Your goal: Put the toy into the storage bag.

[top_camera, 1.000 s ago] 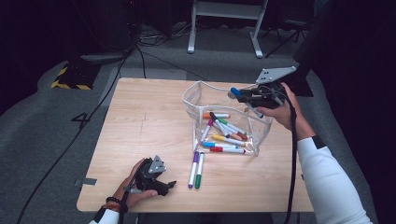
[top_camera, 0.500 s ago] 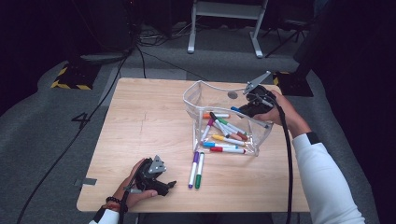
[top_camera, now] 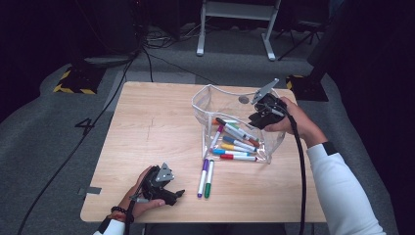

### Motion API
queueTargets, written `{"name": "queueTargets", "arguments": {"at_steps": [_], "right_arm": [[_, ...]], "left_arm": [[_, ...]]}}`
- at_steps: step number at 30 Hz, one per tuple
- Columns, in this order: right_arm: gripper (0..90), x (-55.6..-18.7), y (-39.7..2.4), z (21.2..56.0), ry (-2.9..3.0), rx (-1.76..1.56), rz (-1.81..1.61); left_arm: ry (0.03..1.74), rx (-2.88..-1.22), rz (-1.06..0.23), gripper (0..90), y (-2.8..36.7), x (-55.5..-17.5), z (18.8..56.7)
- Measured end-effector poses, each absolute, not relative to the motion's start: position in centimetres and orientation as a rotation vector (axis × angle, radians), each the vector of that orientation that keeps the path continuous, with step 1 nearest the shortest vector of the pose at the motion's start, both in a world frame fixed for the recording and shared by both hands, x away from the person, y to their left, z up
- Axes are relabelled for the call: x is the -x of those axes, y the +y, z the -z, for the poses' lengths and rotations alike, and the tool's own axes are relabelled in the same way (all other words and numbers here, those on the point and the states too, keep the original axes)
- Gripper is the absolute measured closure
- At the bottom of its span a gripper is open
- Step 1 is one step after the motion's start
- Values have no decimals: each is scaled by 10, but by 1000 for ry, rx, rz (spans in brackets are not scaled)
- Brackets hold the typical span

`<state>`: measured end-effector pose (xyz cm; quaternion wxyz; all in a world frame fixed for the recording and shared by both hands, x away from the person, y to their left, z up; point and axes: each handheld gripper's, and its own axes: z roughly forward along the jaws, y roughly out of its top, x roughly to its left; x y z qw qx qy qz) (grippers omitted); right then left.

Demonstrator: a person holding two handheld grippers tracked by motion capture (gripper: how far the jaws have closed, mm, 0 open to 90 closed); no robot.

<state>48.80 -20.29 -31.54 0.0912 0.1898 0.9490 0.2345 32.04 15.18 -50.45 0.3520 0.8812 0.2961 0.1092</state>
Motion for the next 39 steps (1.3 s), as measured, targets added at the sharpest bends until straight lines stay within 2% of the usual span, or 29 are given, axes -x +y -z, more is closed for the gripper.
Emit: {"name": "queueTargets", "arguments": {"at_steps": [3,7,15,19,23,28,33,39], "right_arm": [[523,-487,-209,311,2754,-611,-757],[467,-481,-222,300,2629,-673,-875],[406,-442,-247,276,2372,-689,-1094],[404,-417,-256,278,2333,-678,-1173],[404,-390,-260,298,2321,-679,-1248],[394,-363,-254,341,2365,-675,-1273],[374,-348,-231,385,2428,-626,-1272],[364,-348,-191,434,2532,-659,-1294]], "left_arm": [[767,-2280,-282,123,152,-320,504],[768,-2279,-283,123,152,-320,504],[768,-2280,-283,123,152,-320,504],[767,-2280,-283,123,152,-320,504],[768,-2280,-286,123,152,-320,504],[769,-2280,-285,123,152,-320,504],[771,-2280,-283,120,151,-320,504],[770,-2280,-285,120,151,-321,504]]}}
